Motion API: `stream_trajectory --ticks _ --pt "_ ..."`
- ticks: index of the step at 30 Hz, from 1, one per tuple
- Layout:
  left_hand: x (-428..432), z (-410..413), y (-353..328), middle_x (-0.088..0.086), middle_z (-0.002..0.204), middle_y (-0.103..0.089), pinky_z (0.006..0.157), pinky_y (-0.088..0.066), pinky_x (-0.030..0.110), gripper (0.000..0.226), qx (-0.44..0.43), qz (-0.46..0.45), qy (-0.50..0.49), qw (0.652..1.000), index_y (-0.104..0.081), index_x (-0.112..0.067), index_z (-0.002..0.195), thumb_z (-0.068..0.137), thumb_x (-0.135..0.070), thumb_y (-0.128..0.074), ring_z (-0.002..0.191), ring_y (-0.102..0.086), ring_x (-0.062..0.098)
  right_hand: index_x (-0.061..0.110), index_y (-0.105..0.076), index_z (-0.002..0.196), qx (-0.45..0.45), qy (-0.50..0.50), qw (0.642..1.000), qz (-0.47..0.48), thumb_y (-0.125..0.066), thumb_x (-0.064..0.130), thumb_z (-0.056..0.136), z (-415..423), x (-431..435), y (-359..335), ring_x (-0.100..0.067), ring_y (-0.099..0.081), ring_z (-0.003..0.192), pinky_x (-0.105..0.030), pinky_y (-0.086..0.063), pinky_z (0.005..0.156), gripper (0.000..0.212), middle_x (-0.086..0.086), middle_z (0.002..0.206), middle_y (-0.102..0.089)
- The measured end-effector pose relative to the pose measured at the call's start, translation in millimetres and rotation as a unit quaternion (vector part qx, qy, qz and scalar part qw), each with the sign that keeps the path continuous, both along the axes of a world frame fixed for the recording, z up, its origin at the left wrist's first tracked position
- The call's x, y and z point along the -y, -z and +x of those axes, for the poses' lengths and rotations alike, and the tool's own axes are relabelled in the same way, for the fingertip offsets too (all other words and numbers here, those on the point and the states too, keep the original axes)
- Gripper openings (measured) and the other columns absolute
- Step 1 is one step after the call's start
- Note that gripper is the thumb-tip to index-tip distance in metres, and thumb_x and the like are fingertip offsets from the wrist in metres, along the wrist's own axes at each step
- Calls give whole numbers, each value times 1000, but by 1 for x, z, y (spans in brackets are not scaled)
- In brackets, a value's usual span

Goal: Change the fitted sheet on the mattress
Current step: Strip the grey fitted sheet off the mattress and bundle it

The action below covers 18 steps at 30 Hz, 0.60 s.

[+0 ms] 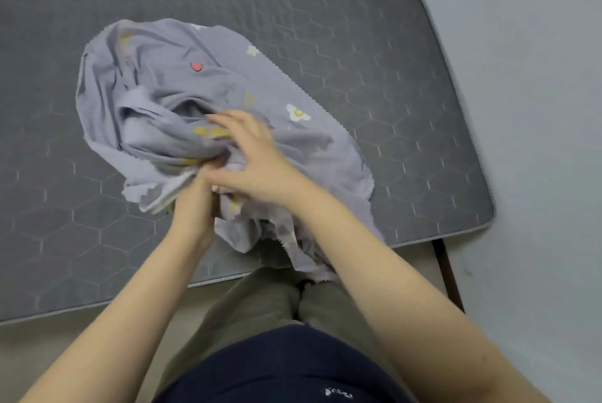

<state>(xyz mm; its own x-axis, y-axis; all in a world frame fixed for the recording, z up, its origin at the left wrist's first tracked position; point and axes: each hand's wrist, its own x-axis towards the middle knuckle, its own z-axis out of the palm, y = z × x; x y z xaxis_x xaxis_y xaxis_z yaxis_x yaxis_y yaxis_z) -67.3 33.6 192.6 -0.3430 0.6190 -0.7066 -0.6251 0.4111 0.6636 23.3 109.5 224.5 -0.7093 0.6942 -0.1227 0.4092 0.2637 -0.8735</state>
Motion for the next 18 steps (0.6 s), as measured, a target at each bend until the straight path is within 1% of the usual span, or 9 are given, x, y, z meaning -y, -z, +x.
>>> stream_trajectory --ticks 2,3,6,8,12,14,15,17,18 --pt "3 -26 -8 1 103 -74 74 -55 27 26 22 36 -80 996 -76 -23 91 92 -31 -51 97 -69 16 39 -18 152 111 -8 994 -11 -86 43 63 24 -6 36 -27 -12 145 -48 -20 117 112 3 158 -7" --pt "10 -37 -8 1 104 -74 76 -56 29 27 47 40 -101 993 -76 -22 89 90 -35 -53 98 -70 18 50 -6 150 182 -8 982 -46 -87 47 57 37 -3 56 -28 -4 147 -53 -18 116 124 7 159 5" --pt "32 -45 0 7 114 -71 85 -57 40 38 90 57 -114 988 -79 -18 94 93 -36 -46 105 -68 24 63 0 140 347 -54 932 -90 -82 57 57 63 11 111 -33 5 146 -60 -15 113 116 11 158 17" --pt "41 -39 1 8 113 -71 80 -58 41 43 122 57 -134 982 -80 -18 90 97 -36 -42 102 -69 24 53 -20 143 356 -51 924 -129 -71 52 74 64 17 132 -34 -4 145 -56 -19 113 86 7 160 1" --pt "69 -24 6 6 113 -72 78 -57 36 36 93 18 -135 986 -78 -20 99 94 -39 -48 102 -69 23 1 -49 134 383 -118 885 -235 -55 11 94 50 29 138 -33 -51 124 -28 -40 91 42 -20 136 -52" --pt "86 -21 7 3 112 -72 82 -53 37 34 5 -69 -106 992 -75 -25 104 86 -45 -56 103 -69 21 -4 -52 127 393 -216 845 -291 -49 2 97 54 38 133 -20 -60 107 -25 -43 91 31 -14 123 -64" --pt "96 -21 8 -1 107 -74 82 -52 38 35 -43 -121 -93 987 -75 -29 101 79 -50 -59 100 -70 19 -5 -57 112 395 -264 813 -337 -45 -4 97 58 38 129 -9 -64 87 -20 -47 83 19 -8 101 -73" --pt "109 -22 5 -6 93 -75 77 -51 35 32 -127 -212 -53 967 -75 -38 90 68 -57 -59 89 -69 16 7 -59 83 393 -275 741 -471 -38 -3 100 65 34 126 4 -61 52 -10 -50 60 29 9 56 -68" --pt "112 -23 4 -6 90 -74 71 -48 32 27 -160 -243 -42 956 -75 -40 83 70 -56 -58 85 -66 12 10 -64 79 385 -264 708 -530 -38 3 102 66 28 121 3 -62 51 -11 -53 62 36 9 53 -67"
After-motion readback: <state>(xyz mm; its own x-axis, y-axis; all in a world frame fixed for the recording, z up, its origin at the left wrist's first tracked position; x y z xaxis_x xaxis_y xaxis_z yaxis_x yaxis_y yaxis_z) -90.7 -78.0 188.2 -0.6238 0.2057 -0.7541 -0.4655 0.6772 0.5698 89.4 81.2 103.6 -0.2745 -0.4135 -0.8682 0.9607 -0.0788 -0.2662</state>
